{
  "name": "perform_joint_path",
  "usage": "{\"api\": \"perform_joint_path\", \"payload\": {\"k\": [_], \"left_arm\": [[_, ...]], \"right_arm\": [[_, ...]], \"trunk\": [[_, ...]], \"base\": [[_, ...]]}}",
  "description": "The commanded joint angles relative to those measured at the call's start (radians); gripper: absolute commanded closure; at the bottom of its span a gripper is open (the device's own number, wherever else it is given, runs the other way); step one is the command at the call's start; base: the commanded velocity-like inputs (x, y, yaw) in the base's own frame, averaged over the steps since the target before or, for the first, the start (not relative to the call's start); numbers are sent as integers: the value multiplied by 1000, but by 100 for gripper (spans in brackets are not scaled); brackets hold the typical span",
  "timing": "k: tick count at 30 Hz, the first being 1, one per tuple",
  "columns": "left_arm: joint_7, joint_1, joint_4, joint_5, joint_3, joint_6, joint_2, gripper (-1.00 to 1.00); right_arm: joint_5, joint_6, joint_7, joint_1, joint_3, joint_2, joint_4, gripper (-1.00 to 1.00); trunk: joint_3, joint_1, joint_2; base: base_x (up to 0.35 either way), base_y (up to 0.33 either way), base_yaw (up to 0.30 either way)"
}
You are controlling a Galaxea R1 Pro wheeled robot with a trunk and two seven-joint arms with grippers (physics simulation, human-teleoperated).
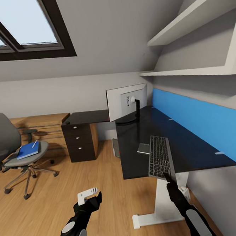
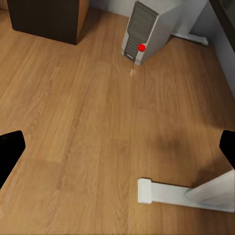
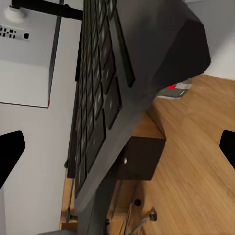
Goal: In the bedroom, organize the workspace by keeping the computer under the desk, ensuring the monitor is on the desk, placing the keyboard on the desk next to the monitor, placing the mouse on the desk next to the keyboard, moving the folder from the swivel chair onto the desk next to the mouse, stacking the notebook on top of the folder with the pen on top of the notebook, and positioning the swivel chair next to the desk.
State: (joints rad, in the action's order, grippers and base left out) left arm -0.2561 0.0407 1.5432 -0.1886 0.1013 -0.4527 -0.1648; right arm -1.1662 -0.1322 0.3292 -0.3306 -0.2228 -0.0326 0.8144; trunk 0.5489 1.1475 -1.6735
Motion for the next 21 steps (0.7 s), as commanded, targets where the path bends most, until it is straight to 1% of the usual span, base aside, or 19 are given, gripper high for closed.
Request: {"api": "perform_joint_path", "payload": {"k": [1,21], "left_arm": [[-9,1,0,-10,2,-3,0,-100],[-9,1,-3,-11,1,-3,0,-100]], "right_arm": [[-10,-10,4,-1,-5,-1,0,-100],[-10,-12,4,-1,-6,-1,0,-100]], "trunk": [[1,0,0],[1,0,0]], "base": [[78,0,0],[14,0,0]]}}
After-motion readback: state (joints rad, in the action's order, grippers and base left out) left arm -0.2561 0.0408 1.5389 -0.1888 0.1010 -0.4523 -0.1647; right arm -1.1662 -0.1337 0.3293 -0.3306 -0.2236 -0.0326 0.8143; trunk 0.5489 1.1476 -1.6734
